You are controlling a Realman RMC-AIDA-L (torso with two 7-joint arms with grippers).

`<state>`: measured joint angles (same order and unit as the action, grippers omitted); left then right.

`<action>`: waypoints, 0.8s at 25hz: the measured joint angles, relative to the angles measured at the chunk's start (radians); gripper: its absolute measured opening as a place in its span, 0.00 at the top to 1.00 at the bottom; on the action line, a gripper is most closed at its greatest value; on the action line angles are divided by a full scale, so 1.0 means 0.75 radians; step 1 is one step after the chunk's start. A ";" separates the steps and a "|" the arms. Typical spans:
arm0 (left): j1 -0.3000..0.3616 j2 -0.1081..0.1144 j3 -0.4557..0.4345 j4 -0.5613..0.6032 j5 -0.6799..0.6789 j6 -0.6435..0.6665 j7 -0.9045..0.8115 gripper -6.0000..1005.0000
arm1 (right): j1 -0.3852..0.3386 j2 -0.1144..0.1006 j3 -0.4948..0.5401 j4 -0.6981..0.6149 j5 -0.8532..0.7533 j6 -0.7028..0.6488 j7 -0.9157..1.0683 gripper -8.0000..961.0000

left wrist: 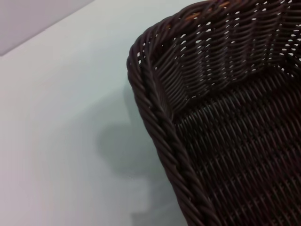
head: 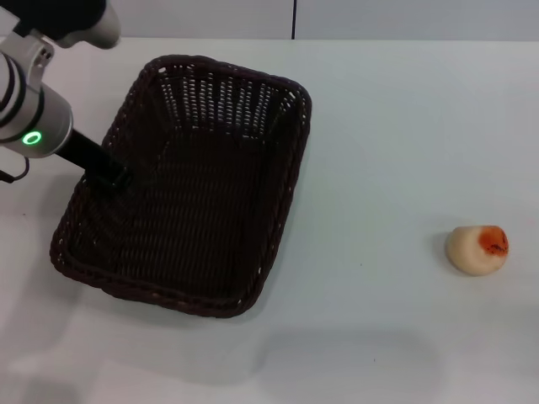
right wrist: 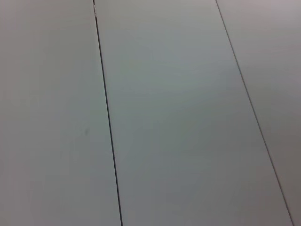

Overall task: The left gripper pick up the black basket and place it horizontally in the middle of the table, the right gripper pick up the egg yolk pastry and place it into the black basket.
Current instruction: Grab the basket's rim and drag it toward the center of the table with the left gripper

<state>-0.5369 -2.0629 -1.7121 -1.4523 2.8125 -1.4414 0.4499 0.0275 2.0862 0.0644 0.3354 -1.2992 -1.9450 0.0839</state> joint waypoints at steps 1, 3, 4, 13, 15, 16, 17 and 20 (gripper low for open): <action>0.000 0.000 0.008 -0.002 0.000 0.004 0.014 0.72 | 0.000 0.000 0.000 0.000 0.000 0.000 0.000 0.20; -0.005 -0.001 0.022 -0.010 0.001 0.014 0.065 0.72 | 0.000 0.000 0.000 -0.001 0.000 0.000 0.000 0.20; -0.009 -0.001 0.024 -0.014 0.000 0.018 0.097 0.72 | 0.000 0.000 0.000 -0.001 0.000 0.000 0.000 0.20; -0.116 0.000 -0.053 -0.045 -0.101 0.016 0.388 0.72 | 0.000 -0.002 0.000 0.001 0.000 -0.017 0.001 0.21; -0.142 0.001 -0.085 -0.045 -0.153 0.010 0.449 0.72 | 0.000 -0.002 0.000 0.001 0.000 -0.019 0.001 0.21; -0.159 0.002 -0.103 -0.042 -0.182 0.005 0.487 0.72 | 0.000 -0.002 0.000 0.002 0.000 -0.020 0.001 0.21; -0.170 0.002 -0.113 -0.038 -0.201 -0.001 0.512 0.73 | -0.001 -0.002 0.000 0.002 0.000 -0.020 0.001 0.21; -0.216 0.003 -0.156 -0.010 -0.282 -0.028 0.606 0.76 | -0.002 -0.002 0.000 0.003 0.000 -0.029 0.001 0.21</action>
<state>-0.6990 -2.0603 -1.8292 -1.4600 2.6008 -1.4623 0.9043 0.0263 2.0849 0.0644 0.3376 -1.2993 -1.9670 0.0844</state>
